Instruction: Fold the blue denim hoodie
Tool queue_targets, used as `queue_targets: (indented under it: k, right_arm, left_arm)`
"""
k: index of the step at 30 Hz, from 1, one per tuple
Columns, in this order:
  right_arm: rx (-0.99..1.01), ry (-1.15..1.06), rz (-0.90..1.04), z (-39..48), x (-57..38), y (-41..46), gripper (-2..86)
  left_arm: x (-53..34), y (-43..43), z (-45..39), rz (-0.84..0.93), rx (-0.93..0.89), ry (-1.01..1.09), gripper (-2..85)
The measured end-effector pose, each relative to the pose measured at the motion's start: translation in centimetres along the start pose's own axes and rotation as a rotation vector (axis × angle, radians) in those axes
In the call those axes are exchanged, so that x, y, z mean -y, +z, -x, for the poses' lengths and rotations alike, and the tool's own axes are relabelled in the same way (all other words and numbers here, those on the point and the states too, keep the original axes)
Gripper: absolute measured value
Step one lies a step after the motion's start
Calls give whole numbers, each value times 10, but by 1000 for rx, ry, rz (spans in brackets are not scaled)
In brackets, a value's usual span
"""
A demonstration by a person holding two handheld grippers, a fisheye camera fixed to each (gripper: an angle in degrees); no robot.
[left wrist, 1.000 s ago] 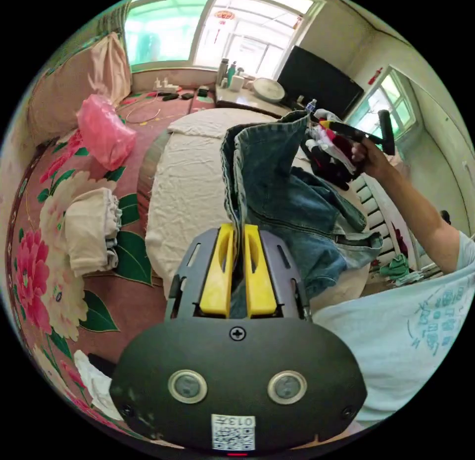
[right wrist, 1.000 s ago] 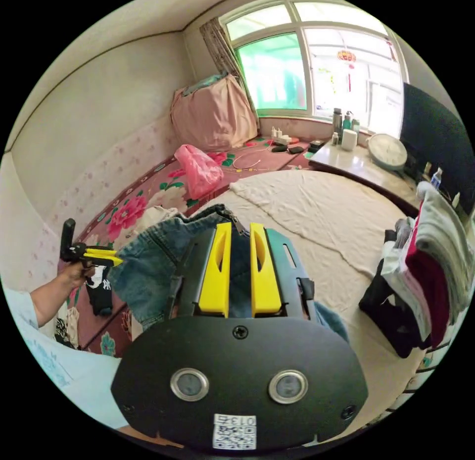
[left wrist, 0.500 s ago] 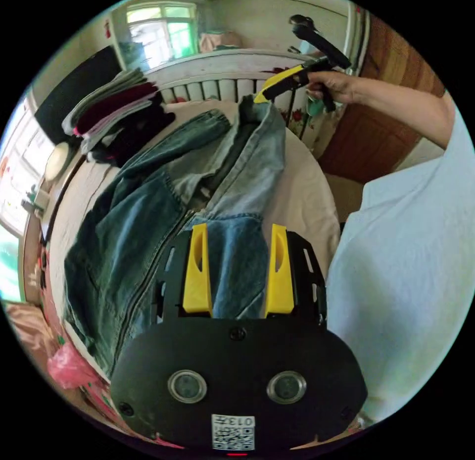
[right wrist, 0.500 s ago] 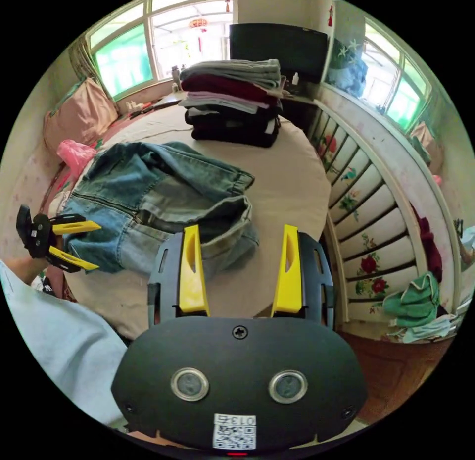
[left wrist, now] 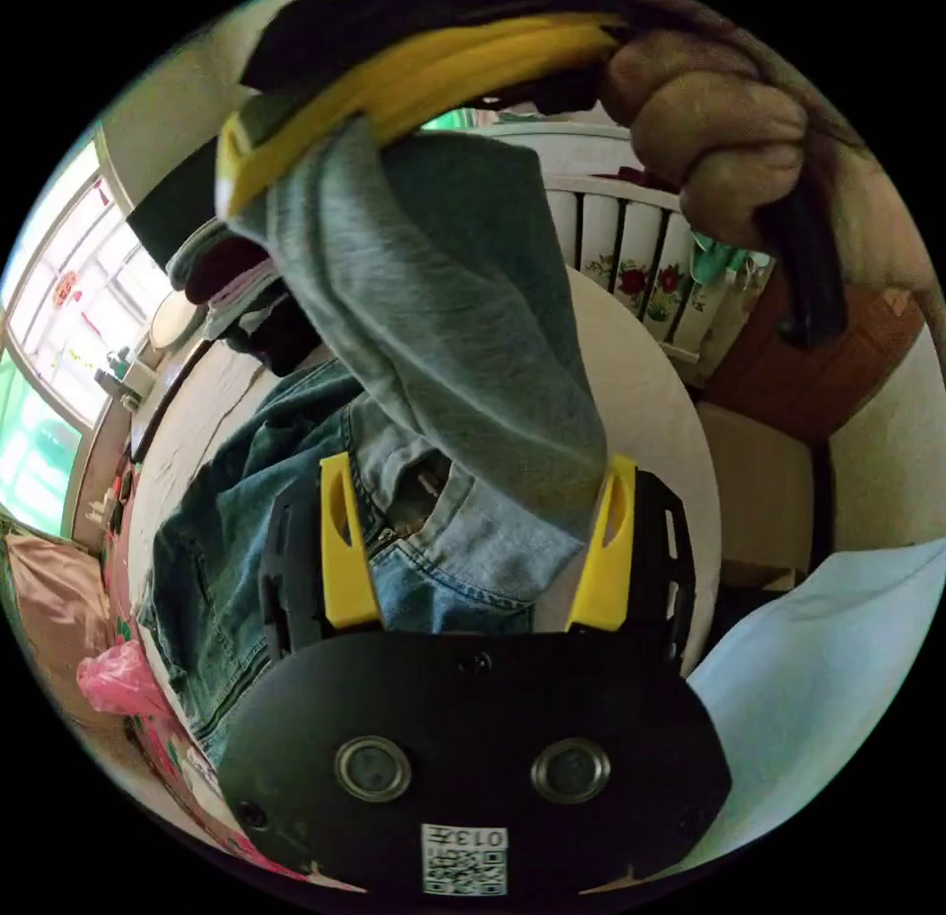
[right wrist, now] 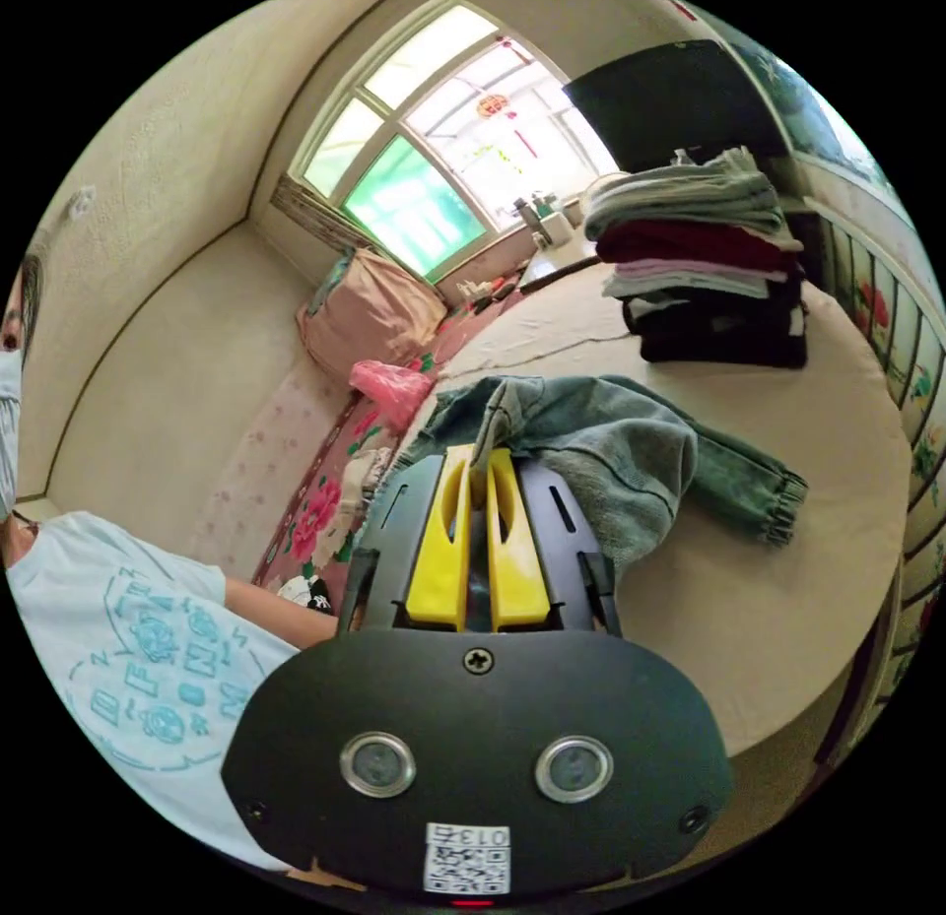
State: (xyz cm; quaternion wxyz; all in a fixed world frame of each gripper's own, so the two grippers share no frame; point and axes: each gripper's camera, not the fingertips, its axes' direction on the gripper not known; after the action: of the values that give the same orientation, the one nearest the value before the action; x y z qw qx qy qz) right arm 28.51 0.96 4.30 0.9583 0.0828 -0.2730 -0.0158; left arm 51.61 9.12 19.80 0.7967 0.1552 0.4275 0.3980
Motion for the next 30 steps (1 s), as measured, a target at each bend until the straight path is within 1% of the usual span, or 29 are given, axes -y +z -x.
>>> queue_targets:
  k: [2,4,7,8,9,10,11,12,13,14,15,16,18,20,21,23,24,25,26,27,28,30]
  right_arm:
    - [108,-49,8,35,22,21,15]
    - [146,-142,58,69,36,37,19]
    - [125,-315,82,118,41,53,33]
    - [137,-362,51,124,41,50,42]
    - [150,-371,24,123,40,46,50]
    - [167,-373,-33,118,38,32,64]
    - [137,-357,-89,108,33,17,109]
    - [106,-341,-110,102,30,10,131]
    - [25,-300,-127,88,21,1,166]
    - [-33,-263,-113,75,9,0,198]
    - [-44,-240,-92,69,2,3,214]
    - [-43,-193,-23,62,-12,15,235]
    - [15,-155,82,65,-37,44,249]
    - [76,-185,204,94,-68,90,265]
    - [67,-207,229,103,-72,101,269]
    - [-44,-323,263,134,-82,140,289]
    - [-62,-332,271,138,-82,150,293]
    - [-50,-340,321,142,-81,173,297]
    - [-22,-342,380,145,-79,195,297]
    - [-8,-341,398,148,-78,203,290]
    - [29,-340,413,155,-76,216,278]
    - [27,-343,405,171,-72,228,242]
  left_arm:
    - [-7,-10,14,-8,10,-66,288]
    - [-27,-26,53,-44,16,-240,236]
    - [-51,-52,103,-52,-8,-303,194]
    - [-55,-59,112,-51,-10,-304,186]
    - [-64,-73,134,-62,-50,-337,170]
    - [-79,-89,163,-100,-134,-425,153]
    - [-88,-97,179,-129,-180,-483,145]
    - [-107,-113,210,-207,-267,-594,128]
    - [-124,-132,236,-296,-324,-672,111]
    - [-131,-143,245,-331,-332,-698,102]
    - [-138,-164,260,-372,-313,-724,84]
    - [-141,-186,268,-400,-268,-721,66]
    - [-145,-216,276,-446,-220,-723,42]
    - [-151,-242,281,-499,-195,-745,31]
    - [-157,-256,283,-526,-169,-782,27]
    - [-167,-276,282,-575,-162,-798,24]
    - [-174,-287,279,-612,-172,-806,23]
    - [-178,-298,274,-638,-182,-807,22]
    - [-179,-303,271,-649,-181,-806,22]
    - [-182,-315,263,-669,-167,-807,21]
    - [-183,-326,257,-686,-152,-806,21]
    - [-184,-343,246,-725,-137,-819,21]
